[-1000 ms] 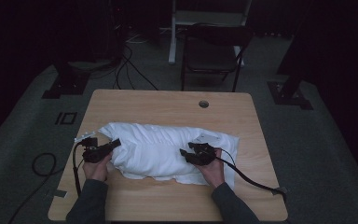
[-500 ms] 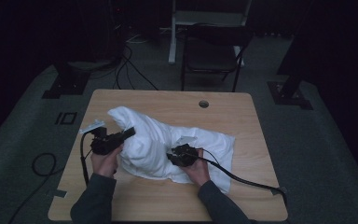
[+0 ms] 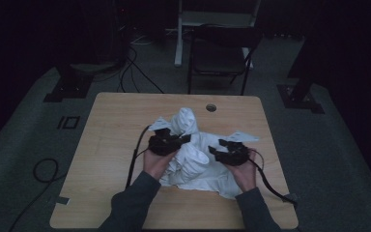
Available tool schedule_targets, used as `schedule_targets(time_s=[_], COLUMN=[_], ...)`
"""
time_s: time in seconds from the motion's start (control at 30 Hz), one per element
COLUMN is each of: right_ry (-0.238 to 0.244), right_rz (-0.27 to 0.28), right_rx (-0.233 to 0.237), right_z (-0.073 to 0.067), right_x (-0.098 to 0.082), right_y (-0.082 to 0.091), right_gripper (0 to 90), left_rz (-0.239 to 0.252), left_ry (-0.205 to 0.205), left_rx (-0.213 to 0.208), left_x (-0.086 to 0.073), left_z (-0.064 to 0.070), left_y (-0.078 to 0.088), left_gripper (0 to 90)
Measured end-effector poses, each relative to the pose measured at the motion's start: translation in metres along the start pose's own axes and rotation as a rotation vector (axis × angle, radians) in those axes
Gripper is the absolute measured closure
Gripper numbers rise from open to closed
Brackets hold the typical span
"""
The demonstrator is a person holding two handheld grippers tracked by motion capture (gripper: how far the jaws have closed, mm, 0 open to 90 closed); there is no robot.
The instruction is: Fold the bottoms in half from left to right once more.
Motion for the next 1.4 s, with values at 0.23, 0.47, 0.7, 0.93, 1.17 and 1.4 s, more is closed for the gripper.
schedule_targets(time_s=[0.23,0.47,0.7,0.93,1.17,1.4], right_ry=[-0.126,-0.105,-0.037,-0.026,-0.064,-0.099], right_rz=[0.146,0.176,0.084,0.011,-0.014,-0.089], right_rx=[-0.037,0.089,0.046,-0.080,-0.146,-0.187], right_z=[0.032,0.012,0.005,0.026,0.054,0.071], right_x=[0.023,0.048,0.054,0.037,0.021,0.009], right_y=[0.040,0.031,0.012,0.011,0.021,0.009], right_gripper=[42.3,39.6,77.1,87.8,87.8,84.7], left_rz=[-0.101,-0.125,-0.122,-0.065,-0.053,-0.185], left_ry=[-0.048,-0.066,-0.080,-0.133,-0.180,-0.145], left_rx=[-0.039,-0.015,-0.014,-0.012,0.275,0.243], left_x=[-0.007,-0.014,-0.016,-0.007,-0.003,-0.036], left_z=[0.023,0.030,0.031,0.031,-0.018,-0.040], left_y=[-0.055,-0.066,-0.060,-0.016,0.022,-0.006], left_gripper=[77.2,76.1,68.4,50.8,51.3,50.8])
Point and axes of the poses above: each handheld gripper's, and its own axes: y roughly backward along the jaws, x roughly out of its top, z roughly to its right, the point moved 1 cm from there along -y, roughly forward along the jaws, and after that the axes turned 5 degrees about -y, right-handed, at the moved point
